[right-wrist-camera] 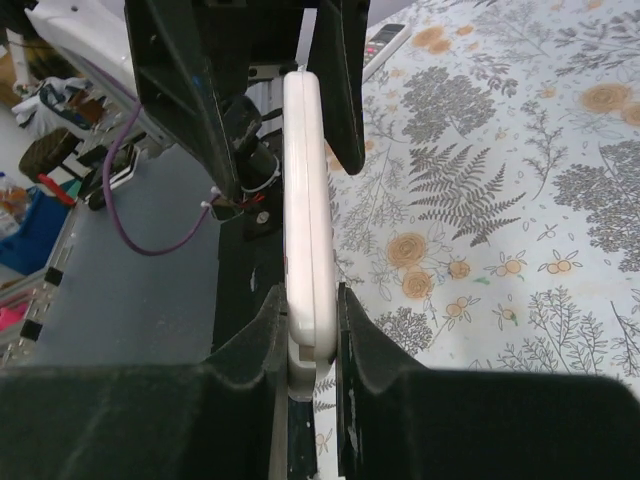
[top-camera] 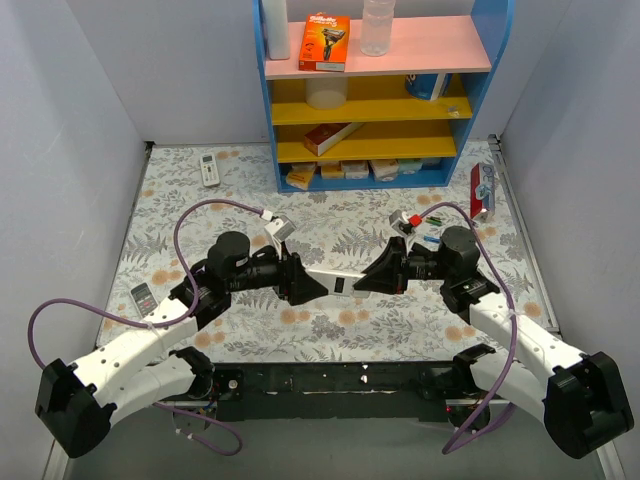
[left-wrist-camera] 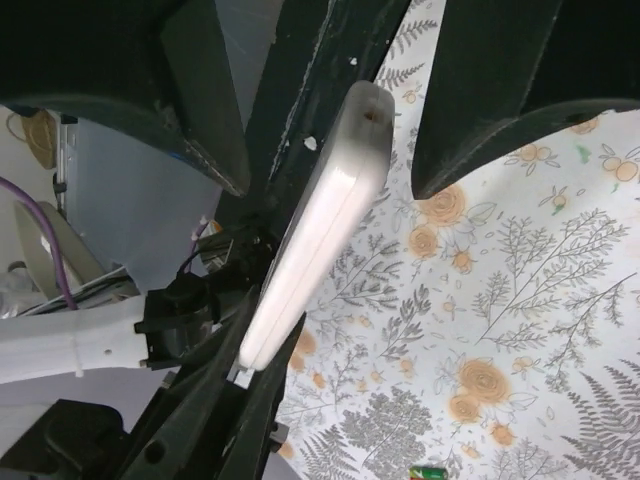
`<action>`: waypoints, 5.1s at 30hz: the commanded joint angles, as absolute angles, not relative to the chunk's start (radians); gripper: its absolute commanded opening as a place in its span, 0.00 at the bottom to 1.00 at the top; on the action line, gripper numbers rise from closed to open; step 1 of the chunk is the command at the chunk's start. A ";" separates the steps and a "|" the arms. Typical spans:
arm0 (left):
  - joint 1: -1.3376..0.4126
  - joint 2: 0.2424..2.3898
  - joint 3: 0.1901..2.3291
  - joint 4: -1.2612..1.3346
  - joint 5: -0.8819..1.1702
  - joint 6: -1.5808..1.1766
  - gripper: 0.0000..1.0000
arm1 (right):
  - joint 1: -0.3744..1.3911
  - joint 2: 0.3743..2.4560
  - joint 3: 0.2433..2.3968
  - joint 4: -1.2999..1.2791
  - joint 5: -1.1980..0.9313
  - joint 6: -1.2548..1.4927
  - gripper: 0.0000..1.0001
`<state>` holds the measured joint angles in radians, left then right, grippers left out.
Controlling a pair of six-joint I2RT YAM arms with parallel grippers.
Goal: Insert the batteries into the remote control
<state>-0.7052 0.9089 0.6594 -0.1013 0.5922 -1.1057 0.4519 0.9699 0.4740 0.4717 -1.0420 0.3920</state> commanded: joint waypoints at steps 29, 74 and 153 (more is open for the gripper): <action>-0.709 1.130 0.192 1.179 0.210 -1.715 0.89 | 0.518 1.242 0.249 1.394 -0.703 1.083 0.01; -0.672 1.816 0.048 1.842 -0.094 -1.652 0.00 | 0.535 1.891 0.227 1.627 -0.637 0.974 0.47; -0.241 1.052 0.719 -0.050 0.551 -1.069 0.00 | 0.103 1.456 0.896 -0.293 0.075 0.195 0.75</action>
<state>-0.2306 1.0683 0.7097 0.0059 0.6083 -1.1389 0.1261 1.4204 0.9104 -0.3443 0.1459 0.1810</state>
